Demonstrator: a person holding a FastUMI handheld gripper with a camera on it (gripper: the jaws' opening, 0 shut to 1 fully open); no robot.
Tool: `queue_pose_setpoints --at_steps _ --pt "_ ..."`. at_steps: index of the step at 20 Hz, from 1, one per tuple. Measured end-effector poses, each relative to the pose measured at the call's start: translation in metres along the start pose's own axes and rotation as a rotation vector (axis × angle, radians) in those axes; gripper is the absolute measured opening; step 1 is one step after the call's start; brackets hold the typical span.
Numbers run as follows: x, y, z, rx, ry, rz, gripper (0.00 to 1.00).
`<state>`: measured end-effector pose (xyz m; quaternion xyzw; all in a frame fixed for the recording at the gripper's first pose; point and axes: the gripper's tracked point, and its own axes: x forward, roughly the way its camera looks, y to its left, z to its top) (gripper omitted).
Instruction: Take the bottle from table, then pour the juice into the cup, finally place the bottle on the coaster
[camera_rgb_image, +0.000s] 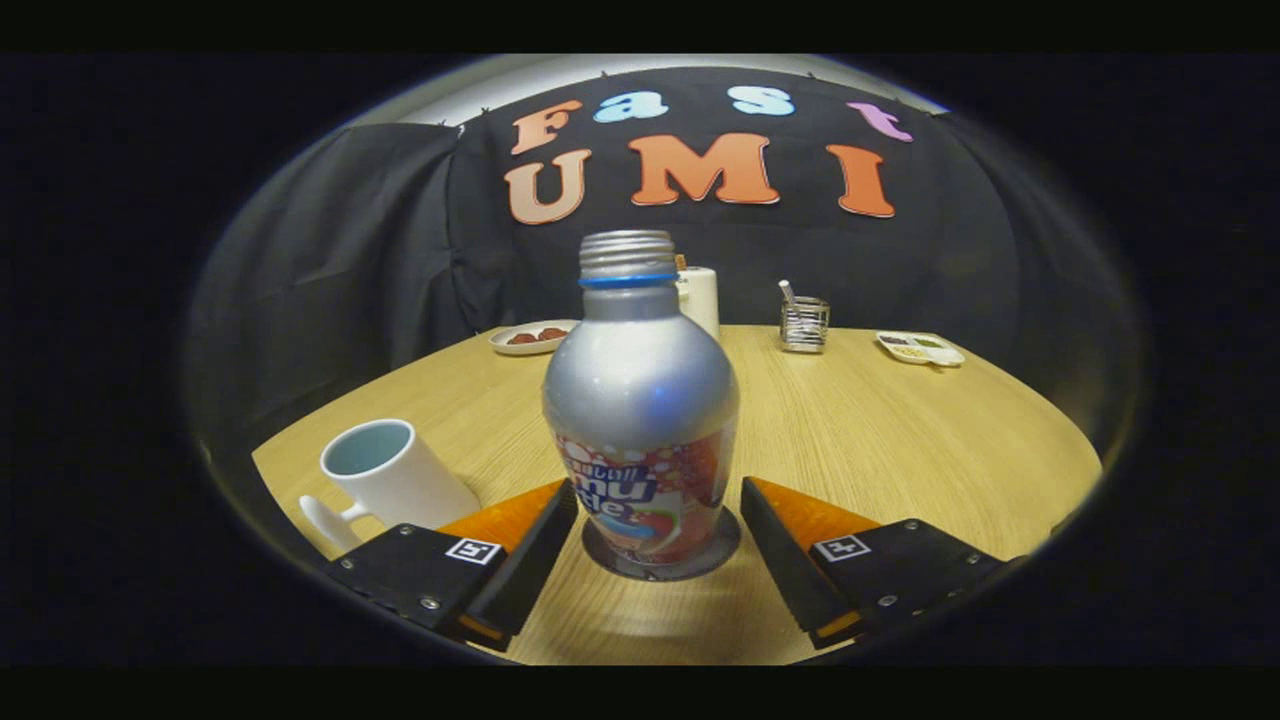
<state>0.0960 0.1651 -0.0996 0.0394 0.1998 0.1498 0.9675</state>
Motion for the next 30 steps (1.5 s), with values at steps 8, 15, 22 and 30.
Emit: queue_pose_setpoints --at_steps 8,15,22,30 --pt "-0.068 -0.042 0.022 -0.002 -0.096 -0.049 0.97" --pt "-0.118 -0.097 0.034 -0.015 -0.166 -0.182 0.97" --pt "-0.138 -0.121 0.037 0.057 -0.204 -0.248 0.97" --pt "-0.136 -0.122 0.037 0.042 -0.197 -0.251 0.97"
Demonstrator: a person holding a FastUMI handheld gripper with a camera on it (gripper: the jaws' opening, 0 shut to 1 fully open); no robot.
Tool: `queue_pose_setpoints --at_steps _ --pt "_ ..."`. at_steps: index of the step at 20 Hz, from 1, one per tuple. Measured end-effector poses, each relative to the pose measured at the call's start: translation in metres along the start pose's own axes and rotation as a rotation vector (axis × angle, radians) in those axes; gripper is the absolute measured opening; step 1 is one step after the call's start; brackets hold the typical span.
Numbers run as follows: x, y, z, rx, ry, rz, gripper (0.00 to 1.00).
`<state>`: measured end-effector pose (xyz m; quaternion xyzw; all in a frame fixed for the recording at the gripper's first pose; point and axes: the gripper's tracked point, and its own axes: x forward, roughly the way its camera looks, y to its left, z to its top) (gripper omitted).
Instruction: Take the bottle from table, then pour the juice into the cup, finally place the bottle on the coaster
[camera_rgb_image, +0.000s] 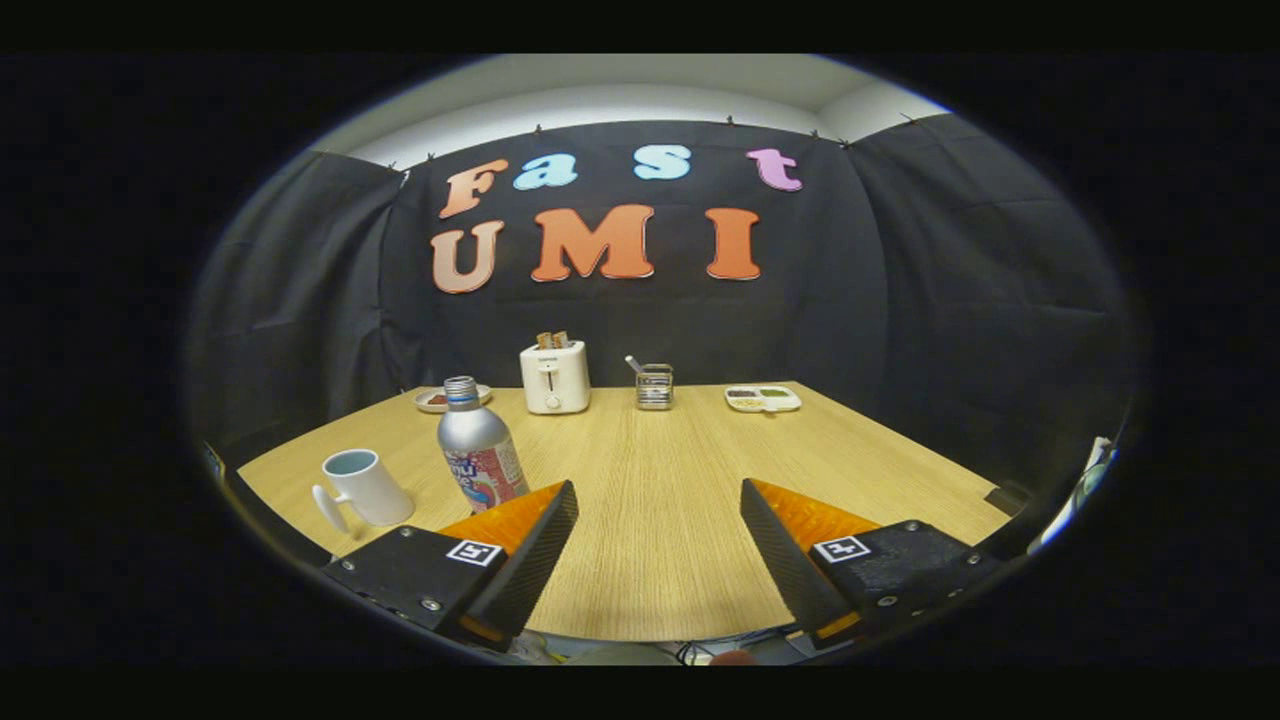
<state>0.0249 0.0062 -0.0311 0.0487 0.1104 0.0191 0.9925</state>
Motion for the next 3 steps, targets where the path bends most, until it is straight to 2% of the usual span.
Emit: queue_pose_setpoints --at_steps 3 --pt "0.0002 -0.0011 0.0018 -0.009 -0.008 -0.002 0.97"
